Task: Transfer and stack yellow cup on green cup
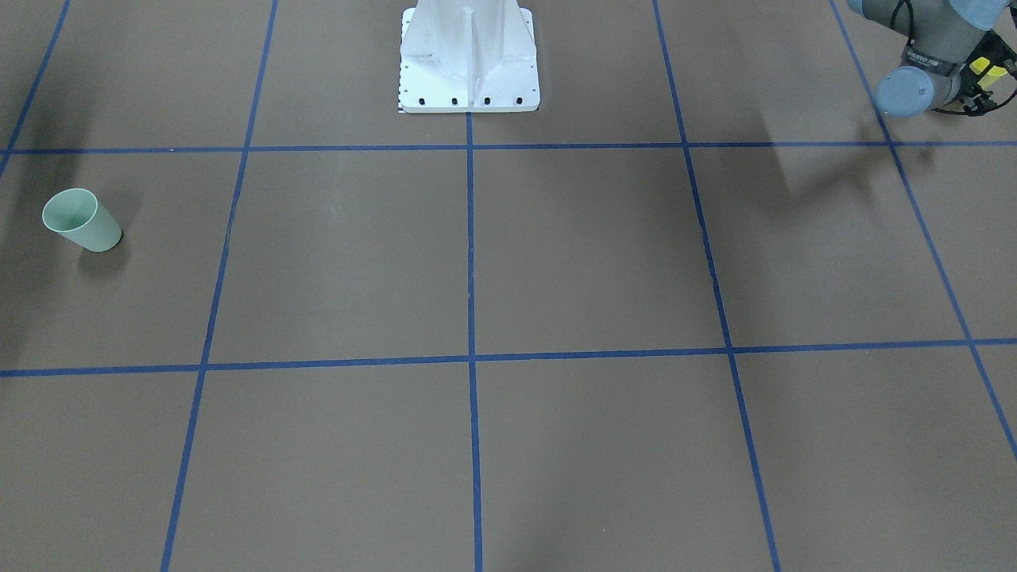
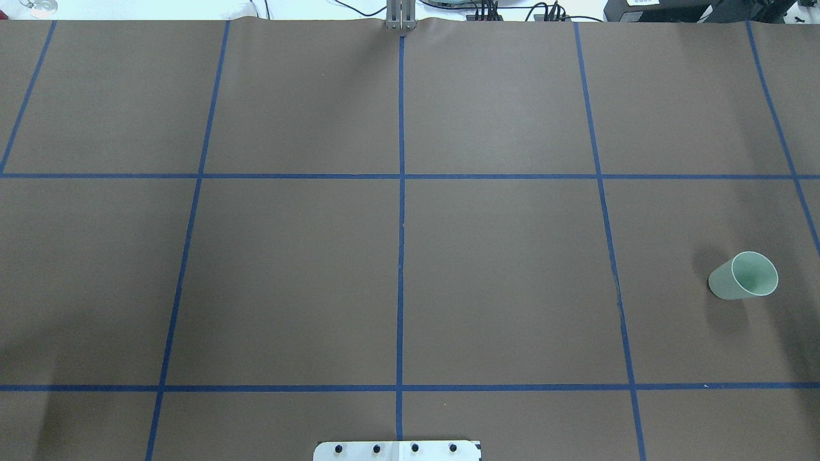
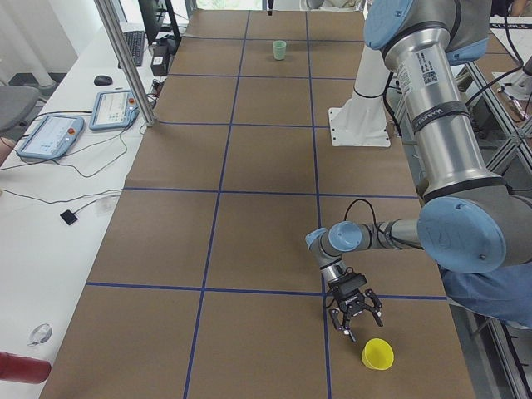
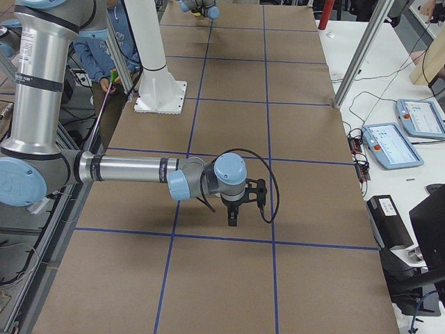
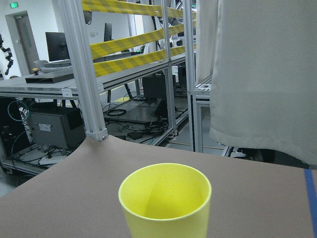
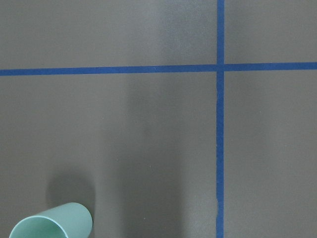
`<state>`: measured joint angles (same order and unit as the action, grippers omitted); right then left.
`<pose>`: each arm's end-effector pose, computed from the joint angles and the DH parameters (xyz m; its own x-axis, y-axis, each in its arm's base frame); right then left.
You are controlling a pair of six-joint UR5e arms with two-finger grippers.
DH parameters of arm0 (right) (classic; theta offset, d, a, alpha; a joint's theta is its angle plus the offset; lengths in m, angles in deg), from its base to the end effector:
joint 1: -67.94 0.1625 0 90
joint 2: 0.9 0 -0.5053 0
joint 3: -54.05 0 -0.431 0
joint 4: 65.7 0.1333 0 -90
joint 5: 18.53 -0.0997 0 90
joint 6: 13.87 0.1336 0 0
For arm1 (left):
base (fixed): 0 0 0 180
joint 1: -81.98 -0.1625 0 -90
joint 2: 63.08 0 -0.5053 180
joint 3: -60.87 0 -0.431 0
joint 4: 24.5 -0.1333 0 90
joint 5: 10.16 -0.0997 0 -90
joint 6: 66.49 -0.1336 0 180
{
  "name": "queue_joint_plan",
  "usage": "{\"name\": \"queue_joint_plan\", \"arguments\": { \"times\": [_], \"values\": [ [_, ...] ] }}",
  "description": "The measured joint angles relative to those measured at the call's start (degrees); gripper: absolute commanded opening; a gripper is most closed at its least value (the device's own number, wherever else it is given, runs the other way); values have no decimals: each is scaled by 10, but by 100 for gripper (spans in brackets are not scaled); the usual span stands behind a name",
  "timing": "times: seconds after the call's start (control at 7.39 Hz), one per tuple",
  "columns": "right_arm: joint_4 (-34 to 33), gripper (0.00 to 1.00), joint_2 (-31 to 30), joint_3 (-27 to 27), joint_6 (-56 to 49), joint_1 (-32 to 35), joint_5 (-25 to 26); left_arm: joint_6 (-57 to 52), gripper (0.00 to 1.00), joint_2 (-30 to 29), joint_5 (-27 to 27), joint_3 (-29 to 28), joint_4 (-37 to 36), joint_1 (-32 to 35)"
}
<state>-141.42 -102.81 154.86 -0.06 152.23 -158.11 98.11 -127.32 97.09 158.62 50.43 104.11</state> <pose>-0.0127 -0.4444 0.7268 0.6329 0.0009 0.7743 -0.0558 0.9975 0.0445 0.1538 -0.1637 0.9122 -0.2853 -0.8779 0.3845 0.8837 -0.0856 0.4602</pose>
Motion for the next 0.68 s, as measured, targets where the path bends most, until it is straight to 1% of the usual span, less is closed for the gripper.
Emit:
{"name": "queue_joint_plan", "arguments": {
  "times": [0.41,0.68],
  "values": [
    [1,100,-5,0,0,0,2,25,99,-5,2,-25,15,-17],
    [1,100,-5,2,0,0,3,28,99,-19,1,-73,40,-23]
  ]
}}
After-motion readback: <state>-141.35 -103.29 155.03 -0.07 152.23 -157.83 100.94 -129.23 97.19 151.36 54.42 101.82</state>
